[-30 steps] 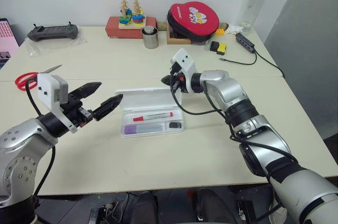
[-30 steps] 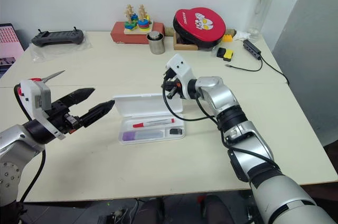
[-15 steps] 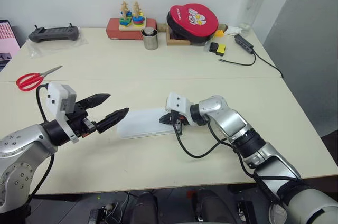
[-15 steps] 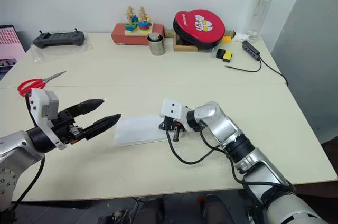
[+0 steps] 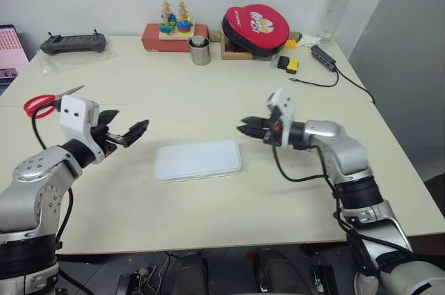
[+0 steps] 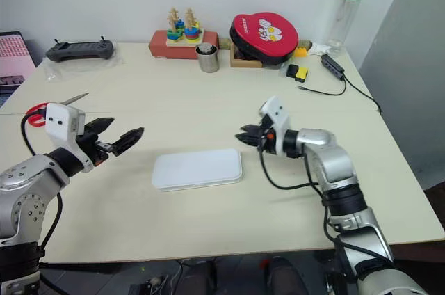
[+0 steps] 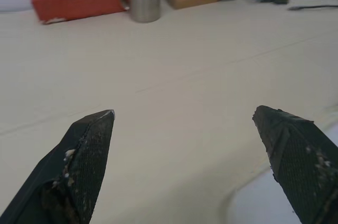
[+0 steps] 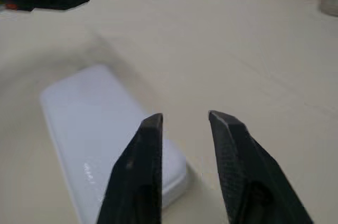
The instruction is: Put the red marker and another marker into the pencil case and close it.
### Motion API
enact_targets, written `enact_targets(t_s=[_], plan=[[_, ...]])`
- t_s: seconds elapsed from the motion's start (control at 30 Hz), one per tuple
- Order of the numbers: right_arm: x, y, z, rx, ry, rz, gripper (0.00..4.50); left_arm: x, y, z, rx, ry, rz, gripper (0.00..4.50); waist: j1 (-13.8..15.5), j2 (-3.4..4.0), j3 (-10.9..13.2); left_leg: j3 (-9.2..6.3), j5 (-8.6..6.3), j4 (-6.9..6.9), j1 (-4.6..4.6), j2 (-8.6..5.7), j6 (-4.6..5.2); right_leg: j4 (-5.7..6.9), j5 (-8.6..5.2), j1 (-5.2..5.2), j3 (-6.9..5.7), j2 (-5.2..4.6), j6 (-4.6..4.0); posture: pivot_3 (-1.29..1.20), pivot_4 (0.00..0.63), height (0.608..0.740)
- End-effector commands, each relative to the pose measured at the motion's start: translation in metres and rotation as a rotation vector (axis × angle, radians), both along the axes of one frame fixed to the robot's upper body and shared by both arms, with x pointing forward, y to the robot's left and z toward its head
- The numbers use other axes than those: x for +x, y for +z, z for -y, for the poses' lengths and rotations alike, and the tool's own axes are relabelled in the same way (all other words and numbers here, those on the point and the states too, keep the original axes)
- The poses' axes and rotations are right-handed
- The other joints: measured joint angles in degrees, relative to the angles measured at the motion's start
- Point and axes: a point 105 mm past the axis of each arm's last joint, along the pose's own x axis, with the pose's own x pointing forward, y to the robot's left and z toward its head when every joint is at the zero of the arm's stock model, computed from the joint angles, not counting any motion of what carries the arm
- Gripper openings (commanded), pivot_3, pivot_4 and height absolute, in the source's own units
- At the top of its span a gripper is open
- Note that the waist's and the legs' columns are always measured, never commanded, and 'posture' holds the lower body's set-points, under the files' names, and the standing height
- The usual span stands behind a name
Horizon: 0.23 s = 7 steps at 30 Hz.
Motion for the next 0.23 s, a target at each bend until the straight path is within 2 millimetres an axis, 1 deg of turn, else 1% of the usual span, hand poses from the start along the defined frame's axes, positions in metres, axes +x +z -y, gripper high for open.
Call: enact_targets(t_s=[0.03,0.17,0.23], plan=[[0.005,0.024,0.021,0.061,-0.093,0.06,2.54,0.004,0.005,-0.015,0.027,0.041,0.047,4.5,-0.04,0.0,0.0,0.0,0.0,-0.04,-0.02,0.0,0.0,0.0,0.01,-0.02,-0.01,0.0,-0.03,0.0,0.15,0.74],[0.007,0.027,0.042,0.055,-0.162,0.071,3.72,0.007,0.001,-0.027,0.047,0.072,0.04,4.5,0.03,0.0,0.0,-0.01,-0.01,-0.05,-0.04,-0.01,0.0,-0.01,-0.01,-0.02,-0.02,-0.01,-0.04,0.0,0.15,0.74],[0.007,0.025,0.049,0.058,-0.187,0.064,4.29,0.008,0.001,-0.029,0.047,0.073,0.039,4.5,0.05,0.0,0.0,0.0,-0.01,-0.04,-0.06,-0.02,0.0,-0.03,-0.01,-0.01,-0.02,-0.02,-0.03,0.0,0.15,0.74]])
